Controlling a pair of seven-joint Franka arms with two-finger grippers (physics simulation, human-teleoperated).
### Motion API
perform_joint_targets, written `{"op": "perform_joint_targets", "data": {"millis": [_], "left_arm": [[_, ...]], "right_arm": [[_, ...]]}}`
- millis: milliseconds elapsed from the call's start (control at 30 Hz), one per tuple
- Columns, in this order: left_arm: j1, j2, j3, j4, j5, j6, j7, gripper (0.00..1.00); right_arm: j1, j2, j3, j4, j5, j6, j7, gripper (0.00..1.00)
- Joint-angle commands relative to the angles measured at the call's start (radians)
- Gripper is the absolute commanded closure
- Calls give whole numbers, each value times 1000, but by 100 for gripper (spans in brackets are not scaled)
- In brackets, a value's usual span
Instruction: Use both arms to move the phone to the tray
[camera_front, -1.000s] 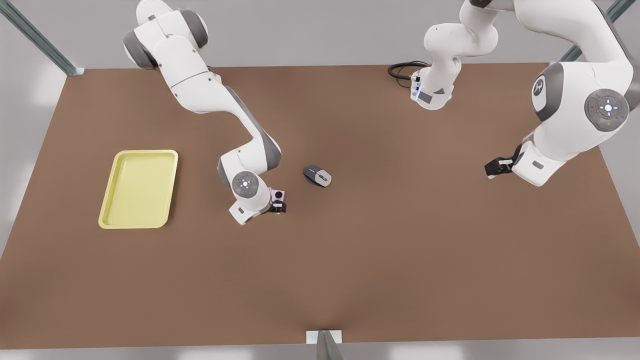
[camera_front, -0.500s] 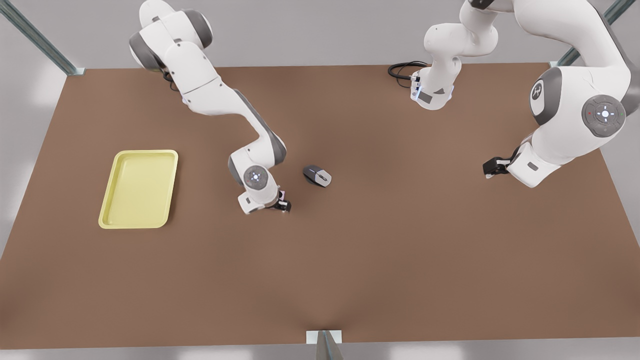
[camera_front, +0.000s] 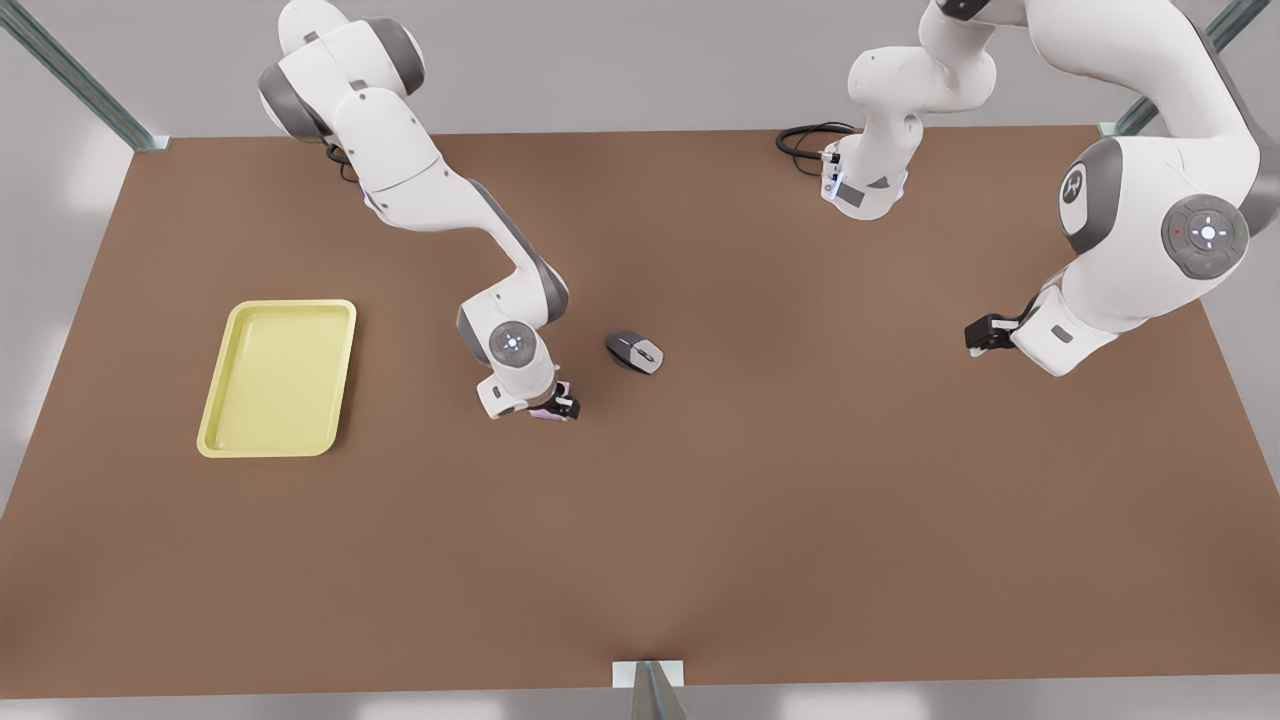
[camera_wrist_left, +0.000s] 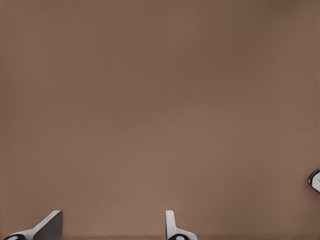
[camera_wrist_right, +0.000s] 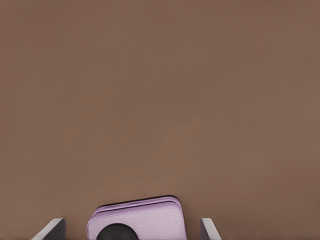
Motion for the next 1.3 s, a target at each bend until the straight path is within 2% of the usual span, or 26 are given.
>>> {"op": "perform_joint_targets", "data": {"millis": [0, 200, 267, 433, 900, 967, 1267], "left_arm": [[0, -1, 0, 0, 0, 0, 33, 0], [0, -2, 0, 1, 1, -2, 32, 0], [0, -1, 0, 0, 1, 0, 32, 0], [-2, -2, 0, 0, 0, -2, 29, 0], [-2, 3, 0, 0, 0, 0, 29, 0], [-2, 3, 0, 0, 0, 0, 29, 0], [-2, 4, 0, 1, 0, 0, 25, 0]], "right_arm": [[0, 1, 1, -8, 0, 48, 47, 0], [2, 13, 19, -9, 1, 74, 51, 0], [0, 10, 24, -55, 0, 146, 51, 0], [-11, -12, 24, -48, 1, 83, 0, 0], [-5, 5, 25, -52, 1, 86, 67, 0], [-5, 7, 25, -52, 1, 86, 69, 6], [-5, 14, 25, -49, 1, 84, 75, 10]]}}
